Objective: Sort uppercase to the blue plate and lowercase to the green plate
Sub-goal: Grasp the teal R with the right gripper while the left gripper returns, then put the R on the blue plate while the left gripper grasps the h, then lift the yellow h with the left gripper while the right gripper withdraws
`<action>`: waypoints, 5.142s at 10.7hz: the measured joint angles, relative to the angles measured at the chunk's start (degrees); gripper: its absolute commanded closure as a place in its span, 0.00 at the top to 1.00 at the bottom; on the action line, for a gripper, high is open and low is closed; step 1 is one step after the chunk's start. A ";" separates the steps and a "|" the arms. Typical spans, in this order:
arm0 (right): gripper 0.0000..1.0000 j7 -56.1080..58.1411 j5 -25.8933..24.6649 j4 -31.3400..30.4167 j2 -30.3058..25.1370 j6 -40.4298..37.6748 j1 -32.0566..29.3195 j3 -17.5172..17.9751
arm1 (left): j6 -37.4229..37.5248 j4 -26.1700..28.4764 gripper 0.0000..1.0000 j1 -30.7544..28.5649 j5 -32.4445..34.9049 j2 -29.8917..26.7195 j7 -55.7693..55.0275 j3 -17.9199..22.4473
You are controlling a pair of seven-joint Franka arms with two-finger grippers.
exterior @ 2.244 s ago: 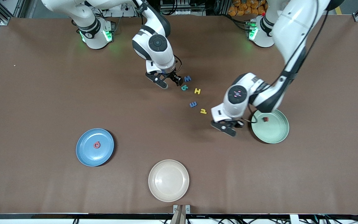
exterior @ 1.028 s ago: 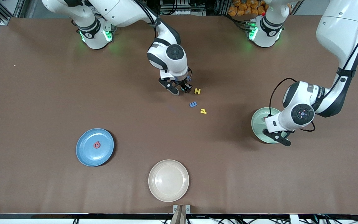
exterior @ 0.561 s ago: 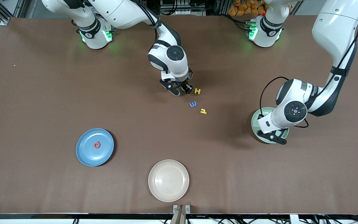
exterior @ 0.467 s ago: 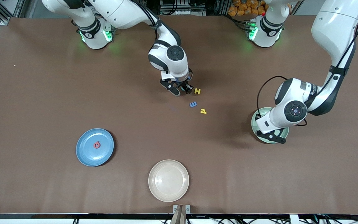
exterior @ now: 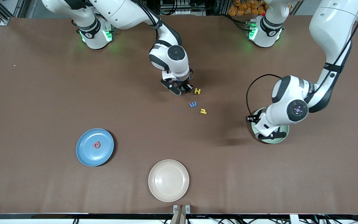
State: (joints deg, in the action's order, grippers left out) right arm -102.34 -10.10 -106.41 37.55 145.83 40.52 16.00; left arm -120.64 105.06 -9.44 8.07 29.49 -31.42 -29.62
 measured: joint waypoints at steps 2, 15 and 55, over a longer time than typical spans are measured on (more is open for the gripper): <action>0.32 -0.05 -0.03 0.04 0.05 0.00 0.44 0.00 | 0.01 -0.07 0.55 0.56 -0.05 -0.02 -5.38 -0.97; 0.00 23.41 -1.15 2.85 -14.20 -18.17 -11.11 0.70 | -0.15 -0.21 0.51 1.18 -0.63 -0.01 -8.95 -3.20; 1.00 95.14 5.51 9.87 -4.91 -15.87 -32.56 -12.42 | -25.68 4.99 0.48 25.47 -11.03 8.01 -60.76 7.52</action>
State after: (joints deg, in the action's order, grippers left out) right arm -7.20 -4.59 -96.54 32.64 129.96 7.96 3.58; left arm -146.32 110.05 16.03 -2.96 37.50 -92.18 -22.10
